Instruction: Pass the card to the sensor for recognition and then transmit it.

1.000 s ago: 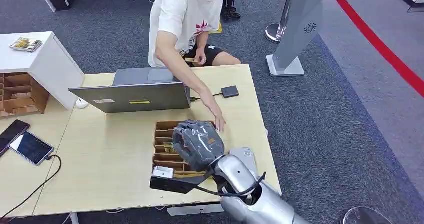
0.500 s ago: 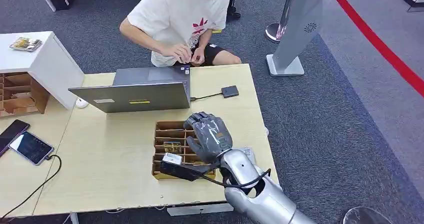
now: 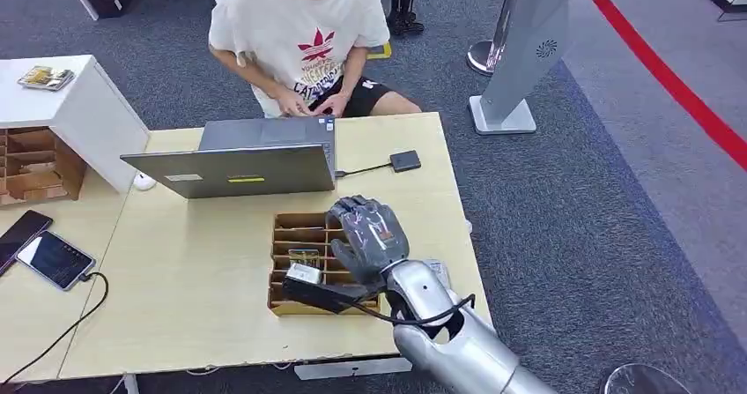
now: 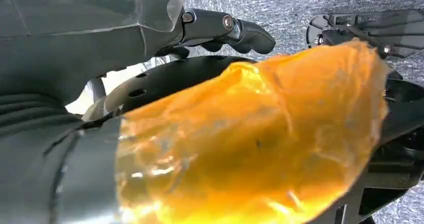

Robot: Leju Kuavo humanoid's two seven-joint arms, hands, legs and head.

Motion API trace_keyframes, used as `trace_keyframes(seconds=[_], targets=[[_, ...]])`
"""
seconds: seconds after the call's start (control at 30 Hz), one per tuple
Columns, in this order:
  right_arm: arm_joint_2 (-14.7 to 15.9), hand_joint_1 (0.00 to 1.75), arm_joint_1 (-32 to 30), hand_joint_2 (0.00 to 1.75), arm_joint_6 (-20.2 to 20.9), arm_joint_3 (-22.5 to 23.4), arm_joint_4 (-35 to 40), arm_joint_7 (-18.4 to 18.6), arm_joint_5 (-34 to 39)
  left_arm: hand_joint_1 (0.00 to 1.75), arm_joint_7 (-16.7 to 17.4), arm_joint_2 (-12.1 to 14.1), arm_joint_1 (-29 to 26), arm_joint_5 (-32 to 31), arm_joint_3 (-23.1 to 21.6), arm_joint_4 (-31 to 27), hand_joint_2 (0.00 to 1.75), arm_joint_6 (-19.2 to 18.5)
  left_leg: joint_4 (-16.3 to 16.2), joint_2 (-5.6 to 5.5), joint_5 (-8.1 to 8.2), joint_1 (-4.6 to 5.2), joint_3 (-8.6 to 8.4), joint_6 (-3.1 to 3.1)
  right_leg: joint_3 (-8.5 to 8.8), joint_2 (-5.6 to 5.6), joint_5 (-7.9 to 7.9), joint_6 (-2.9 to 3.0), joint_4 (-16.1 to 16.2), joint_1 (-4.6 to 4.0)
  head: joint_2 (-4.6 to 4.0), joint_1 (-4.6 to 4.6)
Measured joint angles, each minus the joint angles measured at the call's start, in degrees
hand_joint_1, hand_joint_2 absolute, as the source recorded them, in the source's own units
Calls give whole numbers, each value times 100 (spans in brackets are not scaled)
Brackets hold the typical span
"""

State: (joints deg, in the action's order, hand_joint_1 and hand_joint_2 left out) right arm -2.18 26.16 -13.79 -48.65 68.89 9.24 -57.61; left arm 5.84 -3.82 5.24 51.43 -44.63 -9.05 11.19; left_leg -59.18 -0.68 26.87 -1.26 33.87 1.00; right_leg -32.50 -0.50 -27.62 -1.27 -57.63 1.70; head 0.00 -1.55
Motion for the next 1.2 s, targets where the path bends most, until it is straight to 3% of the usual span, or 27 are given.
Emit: trace_keyframes(seconds=[0.07,0.53,1.2], targets=[[-29,77,23,175,4,11,-83,22,-33,0,2,0,2,-2,0,0,0,0,0,0,0,0,0,0,0,0,0,0,0,0,0,0],[-151,75,153,175,20,114,-514,96,-136,0,46,2,15,-11,-5,0,0,-9,0,0,0,0,0,0,0,0,0,0,0,0,0,0],[-212,87,187,175,28,286,-977,138,-236,0,55,2,22,-17,-39,0,0,-18,0,0,0,0,0,0,0,0,0,0,0,0,0,0]])
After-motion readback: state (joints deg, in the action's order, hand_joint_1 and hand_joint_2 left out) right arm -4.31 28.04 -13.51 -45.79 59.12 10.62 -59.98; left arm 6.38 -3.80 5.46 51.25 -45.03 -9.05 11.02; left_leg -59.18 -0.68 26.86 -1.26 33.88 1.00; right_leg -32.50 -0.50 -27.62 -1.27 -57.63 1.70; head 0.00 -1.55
